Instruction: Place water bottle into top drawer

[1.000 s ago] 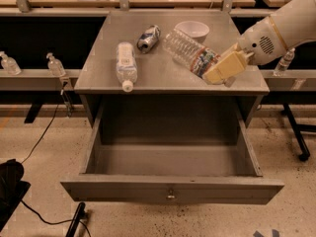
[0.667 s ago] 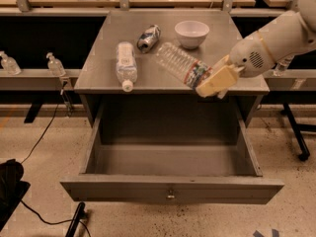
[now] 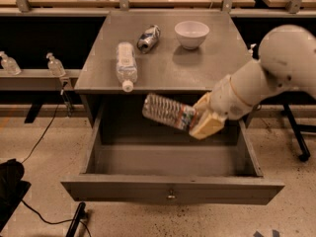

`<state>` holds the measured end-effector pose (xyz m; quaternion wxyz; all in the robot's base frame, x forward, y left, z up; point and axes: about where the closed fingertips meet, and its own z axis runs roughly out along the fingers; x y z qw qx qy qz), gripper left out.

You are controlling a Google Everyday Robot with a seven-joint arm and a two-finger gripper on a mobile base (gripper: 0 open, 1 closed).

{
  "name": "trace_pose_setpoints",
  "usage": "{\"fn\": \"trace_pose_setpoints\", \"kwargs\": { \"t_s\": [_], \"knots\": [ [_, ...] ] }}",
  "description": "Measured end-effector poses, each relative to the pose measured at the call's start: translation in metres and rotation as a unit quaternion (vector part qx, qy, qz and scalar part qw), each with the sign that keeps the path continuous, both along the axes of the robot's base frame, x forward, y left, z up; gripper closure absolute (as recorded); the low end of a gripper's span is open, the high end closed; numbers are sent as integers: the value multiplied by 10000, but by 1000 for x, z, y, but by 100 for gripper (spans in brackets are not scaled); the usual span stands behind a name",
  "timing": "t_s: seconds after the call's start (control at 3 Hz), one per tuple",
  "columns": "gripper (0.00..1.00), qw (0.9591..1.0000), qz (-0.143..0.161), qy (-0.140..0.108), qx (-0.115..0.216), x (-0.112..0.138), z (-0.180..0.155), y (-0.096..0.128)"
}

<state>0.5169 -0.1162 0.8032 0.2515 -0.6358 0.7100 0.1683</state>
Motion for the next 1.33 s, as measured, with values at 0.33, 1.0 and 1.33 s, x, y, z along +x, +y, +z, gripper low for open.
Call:
{"fn": "trace_pose_setpoints", "kwargs": {
  "t_s": [0.33,1.0,1.33],
  "knots": [
    [100,9913,1018,136,-817,-18,-98,6],
    [83,9921,706,606,-841,-1,-160,8],
    [59,9929,632,621,-796,2,-164,8]
  ]
}}
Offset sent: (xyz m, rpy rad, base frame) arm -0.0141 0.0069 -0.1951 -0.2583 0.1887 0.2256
